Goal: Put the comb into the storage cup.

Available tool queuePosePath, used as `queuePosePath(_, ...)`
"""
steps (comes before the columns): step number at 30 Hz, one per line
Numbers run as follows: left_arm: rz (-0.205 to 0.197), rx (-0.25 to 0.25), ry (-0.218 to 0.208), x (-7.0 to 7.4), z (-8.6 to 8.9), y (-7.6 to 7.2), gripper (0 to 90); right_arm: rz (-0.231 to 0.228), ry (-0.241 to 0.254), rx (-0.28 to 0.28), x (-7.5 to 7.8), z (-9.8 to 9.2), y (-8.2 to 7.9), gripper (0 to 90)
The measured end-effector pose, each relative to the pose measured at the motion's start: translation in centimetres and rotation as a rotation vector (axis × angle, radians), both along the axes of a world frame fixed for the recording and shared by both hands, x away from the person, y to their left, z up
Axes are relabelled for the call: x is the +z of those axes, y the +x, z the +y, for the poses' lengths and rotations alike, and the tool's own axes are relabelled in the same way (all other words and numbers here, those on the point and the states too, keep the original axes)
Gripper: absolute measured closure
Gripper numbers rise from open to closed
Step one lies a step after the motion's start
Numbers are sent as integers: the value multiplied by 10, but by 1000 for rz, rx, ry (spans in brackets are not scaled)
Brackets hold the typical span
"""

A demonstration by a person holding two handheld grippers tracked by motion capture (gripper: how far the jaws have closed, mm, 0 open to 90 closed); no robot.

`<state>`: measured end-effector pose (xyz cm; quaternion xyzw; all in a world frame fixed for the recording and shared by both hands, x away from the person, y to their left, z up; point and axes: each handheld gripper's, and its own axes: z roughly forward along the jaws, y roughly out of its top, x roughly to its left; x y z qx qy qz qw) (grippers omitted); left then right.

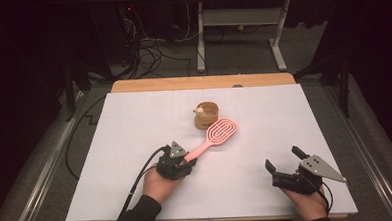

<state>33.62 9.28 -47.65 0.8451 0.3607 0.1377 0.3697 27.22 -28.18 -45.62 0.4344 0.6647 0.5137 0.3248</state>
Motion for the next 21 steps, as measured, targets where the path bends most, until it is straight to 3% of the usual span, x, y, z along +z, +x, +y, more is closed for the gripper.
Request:
queuePosePath(12,-4,-27,6,4,7,-6,589,2,1,0,0,0,-1,2)
queuePosePath(21,-19,-55,10,7,37,-32,588,1,-1,-4,0,-1,-2,3)
